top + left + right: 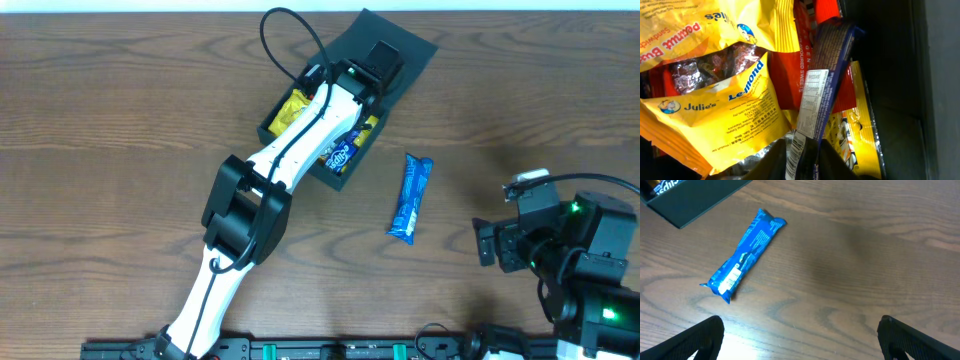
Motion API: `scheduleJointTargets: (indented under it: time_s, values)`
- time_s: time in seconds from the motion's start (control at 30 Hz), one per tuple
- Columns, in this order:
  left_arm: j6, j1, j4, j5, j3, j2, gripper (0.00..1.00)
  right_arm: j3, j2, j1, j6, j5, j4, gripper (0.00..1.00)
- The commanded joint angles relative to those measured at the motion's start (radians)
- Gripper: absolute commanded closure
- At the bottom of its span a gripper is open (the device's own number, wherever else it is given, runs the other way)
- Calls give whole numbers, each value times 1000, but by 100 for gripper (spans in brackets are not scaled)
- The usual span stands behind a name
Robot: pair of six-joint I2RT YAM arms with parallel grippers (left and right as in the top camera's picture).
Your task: Pack container
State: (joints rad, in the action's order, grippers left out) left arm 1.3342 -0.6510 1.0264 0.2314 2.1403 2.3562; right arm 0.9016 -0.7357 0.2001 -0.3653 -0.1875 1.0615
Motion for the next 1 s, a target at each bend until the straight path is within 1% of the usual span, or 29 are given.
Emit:
scheduleJointTargets:
  time_s: [0.0, 0.27, 0.37, 0.63, 0.67, 0.7, 0.8, 0.97]
  values:
    - [-3, 0, 13, 4, 17, -34, 76, 0, 1, 9, 13, -11, 1, 1]
    - [-3, 0, 7, 12, 17, -34, 82, 0, 1, 9, 13, -11, 1, 1]
    - [-3, 0, -13, 17, 17, -36, 83, 0, 1, 9, 13, -11, 1, 1]
    - [-5, 0, -38, 172, 17, -36, 83, 0, 1, 9, 13, -11, 1, 1]
    - [-16, 0, -38, 172, 17, -36, 89, 0, 1, 9, 13, -11, 1, 1]
    - [-34, 0, -38, 171, 17, -36, 94, 0, 1, 9, 13, -11, 1, 1]
    - [-79, 0, -26, 154, 17, -36, 94, 0, 1, 9, 13, -11, 1, 1]
    - [-78, 0, 16, 156, 17, -36, 94, 0, 1, 9, 13, -11, 1, 1]
